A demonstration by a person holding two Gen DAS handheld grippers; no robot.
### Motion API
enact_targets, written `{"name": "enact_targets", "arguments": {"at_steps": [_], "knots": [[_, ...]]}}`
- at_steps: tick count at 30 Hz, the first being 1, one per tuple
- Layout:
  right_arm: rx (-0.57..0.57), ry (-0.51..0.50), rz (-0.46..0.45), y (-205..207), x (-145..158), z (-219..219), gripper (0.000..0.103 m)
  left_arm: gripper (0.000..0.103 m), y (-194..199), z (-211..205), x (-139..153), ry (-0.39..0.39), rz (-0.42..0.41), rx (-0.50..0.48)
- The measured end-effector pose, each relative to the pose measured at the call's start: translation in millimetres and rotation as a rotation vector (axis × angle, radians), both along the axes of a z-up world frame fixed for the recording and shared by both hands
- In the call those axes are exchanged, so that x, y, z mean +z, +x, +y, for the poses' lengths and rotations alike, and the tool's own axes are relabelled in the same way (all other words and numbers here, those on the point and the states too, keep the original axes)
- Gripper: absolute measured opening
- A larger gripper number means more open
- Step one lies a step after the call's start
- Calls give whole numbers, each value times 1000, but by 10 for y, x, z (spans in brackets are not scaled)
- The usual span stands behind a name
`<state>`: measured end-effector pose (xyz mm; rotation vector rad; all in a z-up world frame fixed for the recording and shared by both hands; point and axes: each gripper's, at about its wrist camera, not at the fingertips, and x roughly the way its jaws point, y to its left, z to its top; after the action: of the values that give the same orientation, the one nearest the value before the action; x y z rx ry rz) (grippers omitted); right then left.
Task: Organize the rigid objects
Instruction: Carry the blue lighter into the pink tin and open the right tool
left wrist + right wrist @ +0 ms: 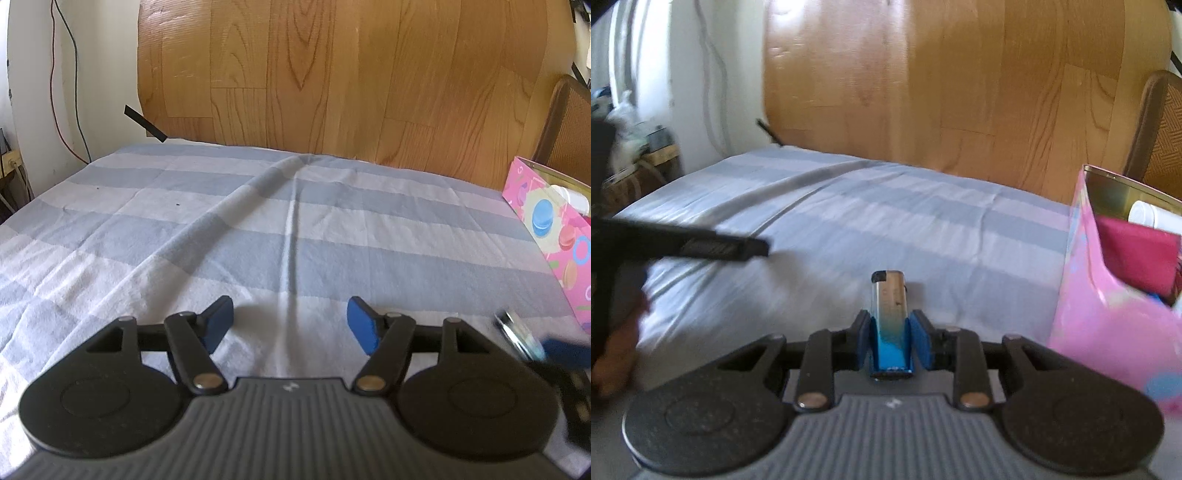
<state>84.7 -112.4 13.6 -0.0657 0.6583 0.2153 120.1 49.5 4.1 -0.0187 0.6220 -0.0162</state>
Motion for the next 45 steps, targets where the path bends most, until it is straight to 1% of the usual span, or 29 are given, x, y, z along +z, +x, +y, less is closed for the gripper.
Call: {"name": "enact_targets", "arguments": {"at_steps": [3,5,6,8,9,11,13,14,17,20,21,23,25,26,28,29,30,32,35,38,40,42,45], "knots": [[10,34,-5,-309,27,-69,25,70,-6,-7,6,-2,1,-11],[-16,61,-13,-462,47,-151,25,70,-54,-51,25,-1,4,-21],[-30,69,-20,-512,49,-186,25,70,-108,-92,44,-22,11,-40],[-79,83,-58,-643,68,-295,25,70,-246,-219,80,-113,38,-116],[-104,86,-78,-702,76,-345,25,70,-320,-341,99,-142,59,-173],[-142,86,-109,-813,86,-436,25,70,-428,-609,136,-173,106,-287],[-155,76,-136,-920,80,-504,25,71,-504,-857,183,-226,156,-412],[-160,62,-149,-968,73,-511,25,71,-523,-958,207,-257,179,-458],[-177,29,-159,-1068,48,-549,25,71,-489,-1184,223,-363,267,-537],[-189,62,-173,-1167,62,-659,25,71,-419,-1416,132,-444,379,-590],[-191,67,-186,-1222,69,-716,25,71,-438,-1476,126,-450,378,-598],[-217,56,-200,-1289,71,-790,25,69,-453,-1614,146,-435,381,-627],[-238,92,-202,-1344,75,-922,25,67,-467,-1722,140,-441,395,-651],[-248,113,-204,-1382,67,-985,25,64,-455,-1762,124,-449,405,-663],[-273,145,-207,-1422,57,-1097,25,46,-431,-1856,121,-471,420,-697],[-282,151,-207,-1428,51,-1142,25,29,-419,-1912,154,-483,428,-725],[-289,156,-201,-1413,48,-1187,25,26,-385,-1975,220,-473,429,-741],[-303,160,-211,-1376,80,-1249,25,26,-349,-2137,374,-434,393,-760],[-338,130,-284,-1311,274,-1378,25,26,-280,-2351,691,-405,303,-803],[-366,119,-357,-1151,506,-1568,25,26,-164,-2565,897,-358,224,-817],[-385,106,-370,-974,581,-1696,25,26,-17,-2735,943,-334,201,-808],[-399,96,-362,-793,587,-1824,25,26,145,-2864,914,-316,199,-799],[-427,103,-316,-522,519,-2033,25,26,344,-3044,812,-297,219,-792]]}}
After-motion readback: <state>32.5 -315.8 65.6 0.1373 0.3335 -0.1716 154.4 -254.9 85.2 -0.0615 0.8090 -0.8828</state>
